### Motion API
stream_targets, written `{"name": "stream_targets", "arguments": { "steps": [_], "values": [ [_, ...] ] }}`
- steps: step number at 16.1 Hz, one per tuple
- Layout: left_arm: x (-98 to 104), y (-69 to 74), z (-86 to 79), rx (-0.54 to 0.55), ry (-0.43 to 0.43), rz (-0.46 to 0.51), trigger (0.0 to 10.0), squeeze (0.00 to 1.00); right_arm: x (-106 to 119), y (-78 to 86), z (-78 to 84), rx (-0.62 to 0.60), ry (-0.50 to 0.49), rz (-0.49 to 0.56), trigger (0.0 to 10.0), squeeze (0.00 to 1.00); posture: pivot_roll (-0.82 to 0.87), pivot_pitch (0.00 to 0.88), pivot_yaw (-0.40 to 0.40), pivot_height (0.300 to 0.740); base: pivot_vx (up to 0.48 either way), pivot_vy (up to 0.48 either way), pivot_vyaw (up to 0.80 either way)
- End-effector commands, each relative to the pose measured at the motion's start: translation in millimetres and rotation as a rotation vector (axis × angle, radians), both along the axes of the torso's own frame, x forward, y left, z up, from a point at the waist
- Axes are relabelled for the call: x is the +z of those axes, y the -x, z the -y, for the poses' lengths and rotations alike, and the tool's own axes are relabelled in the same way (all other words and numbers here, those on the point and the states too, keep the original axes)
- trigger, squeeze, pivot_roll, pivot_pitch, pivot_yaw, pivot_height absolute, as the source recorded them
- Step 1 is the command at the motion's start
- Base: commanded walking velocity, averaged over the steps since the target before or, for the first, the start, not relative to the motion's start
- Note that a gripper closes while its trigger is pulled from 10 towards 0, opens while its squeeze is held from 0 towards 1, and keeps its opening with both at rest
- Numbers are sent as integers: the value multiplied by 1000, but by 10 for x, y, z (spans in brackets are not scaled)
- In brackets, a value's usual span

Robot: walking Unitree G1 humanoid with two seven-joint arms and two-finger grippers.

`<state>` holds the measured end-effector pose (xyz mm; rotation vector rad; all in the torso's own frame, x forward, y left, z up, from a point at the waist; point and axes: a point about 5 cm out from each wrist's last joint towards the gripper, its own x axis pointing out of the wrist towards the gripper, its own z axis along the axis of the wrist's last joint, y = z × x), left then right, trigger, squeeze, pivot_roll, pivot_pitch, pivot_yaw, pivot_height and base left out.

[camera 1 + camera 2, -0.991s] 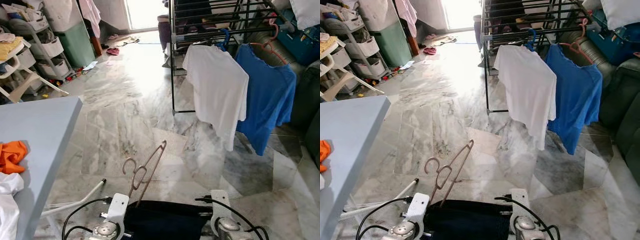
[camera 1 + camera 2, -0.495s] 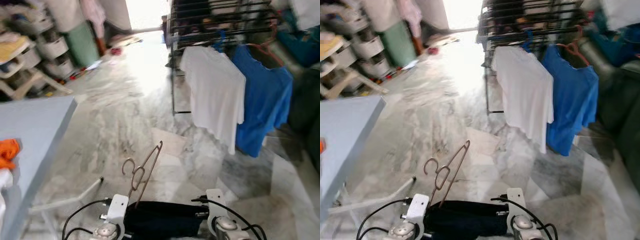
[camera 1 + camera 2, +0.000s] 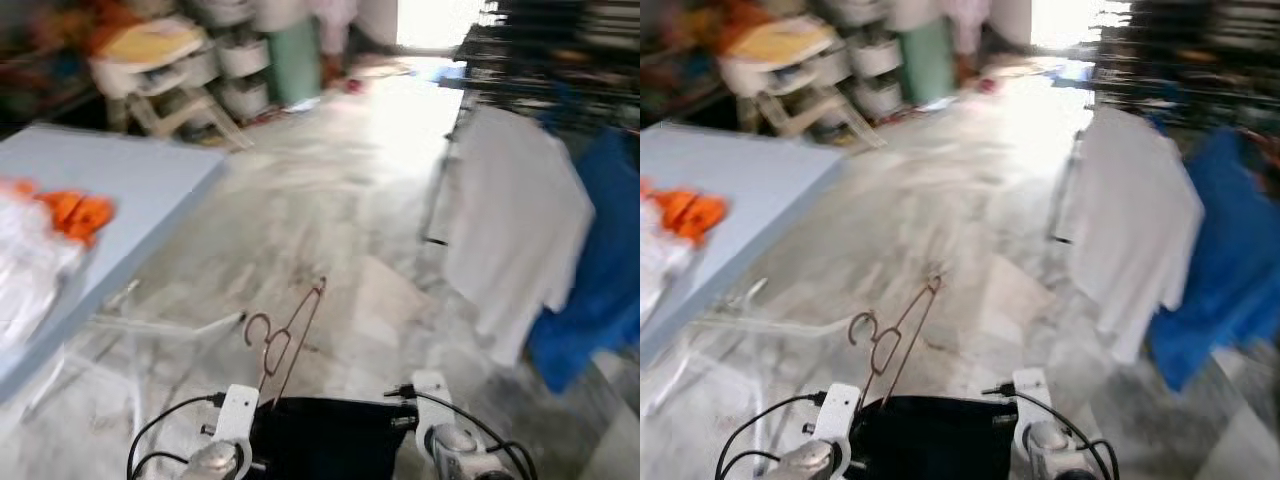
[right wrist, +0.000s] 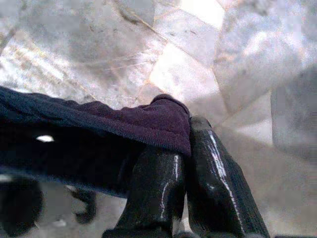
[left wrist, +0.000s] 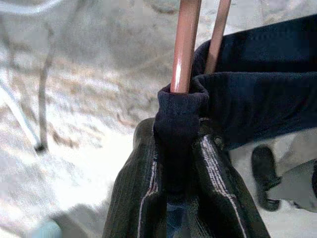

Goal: Hang hanger

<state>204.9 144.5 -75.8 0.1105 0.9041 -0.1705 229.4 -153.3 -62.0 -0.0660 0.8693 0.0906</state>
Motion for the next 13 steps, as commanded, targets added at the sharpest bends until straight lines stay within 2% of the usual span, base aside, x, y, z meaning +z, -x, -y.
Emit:
{"name": "stream_targets", "arguments": {
  "steps": [1,11,13],
  "values": [
    [-4,22,-254,102,-60,-5,10000,0,37,-56,-20,-1,3,24,10000,0,-121,0,78,740,0,0,0],
    [-46,124,-389,228,-64,-28,10000,0,64,-105,-133,51,-17,16,10000,0,-37,0,14,740,0,0,0],
    [-60,165,-431,235,-68,-35,10000,0,66,-109,-144,50,-22,12,10000,0,-40,0,18,740,0,0,-753]
  ]
}}
